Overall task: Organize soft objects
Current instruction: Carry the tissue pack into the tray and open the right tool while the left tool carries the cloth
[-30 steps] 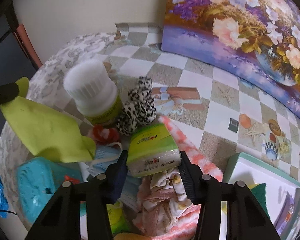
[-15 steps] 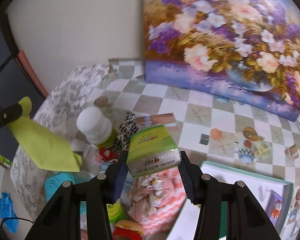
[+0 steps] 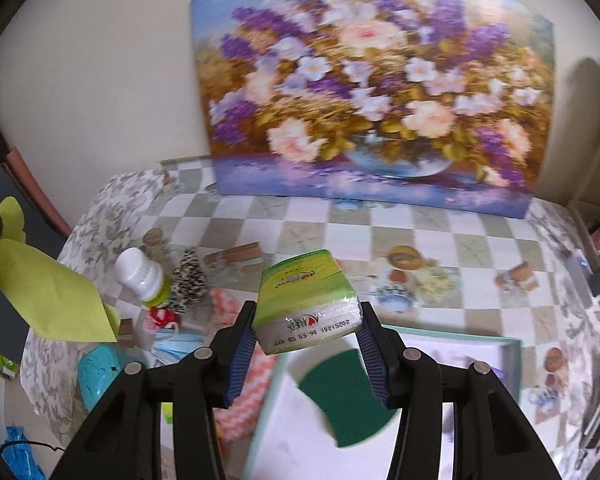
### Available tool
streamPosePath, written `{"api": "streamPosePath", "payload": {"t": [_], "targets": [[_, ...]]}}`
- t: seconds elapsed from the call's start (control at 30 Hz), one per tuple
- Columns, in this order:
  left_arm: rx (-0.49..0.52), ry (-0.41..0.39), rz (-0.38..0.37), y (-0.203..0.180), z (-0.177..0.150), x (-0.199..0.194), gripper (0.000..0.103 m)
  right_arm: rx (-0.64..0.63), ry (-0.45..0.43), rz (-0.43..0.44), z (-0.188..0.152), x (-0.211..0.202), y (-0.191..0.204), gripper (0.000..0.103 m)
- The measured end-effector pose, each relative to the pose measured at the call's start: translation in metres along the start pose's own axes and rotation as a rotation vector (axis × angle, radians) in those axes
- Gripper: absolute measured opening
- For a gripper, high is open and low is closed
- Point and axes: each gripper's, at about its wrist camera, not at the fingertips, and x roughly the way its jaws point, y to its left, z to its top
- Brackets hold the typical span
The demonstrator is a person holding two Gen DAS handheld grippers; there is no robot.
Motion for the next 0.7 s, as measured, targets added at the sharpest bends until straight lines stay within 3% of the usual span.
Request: {"api": "streamPosePath", "payload": {"t": [0.27, 0.37, 0.7], "targets": [[0.107, -0.007, -0.124, -0.061, -0.014, -0.026, 0.003, 0.090, -0.015, -0.085, -0.007, -0.036, -0.061, 0.052], [0.148, 0.015, -0.220, -0.086, -0.023, -0.035, 0.003, 0.131, -0.026, -0.102, -0.012, -0.049, -0.084, 0.052], [0.296, 0.099, -0.358, -0.154, -0.071, -0.053, 0.003, 0.240, -0.021, -0.177, -0.044, -0.078, -0.137, 0.052]]}}
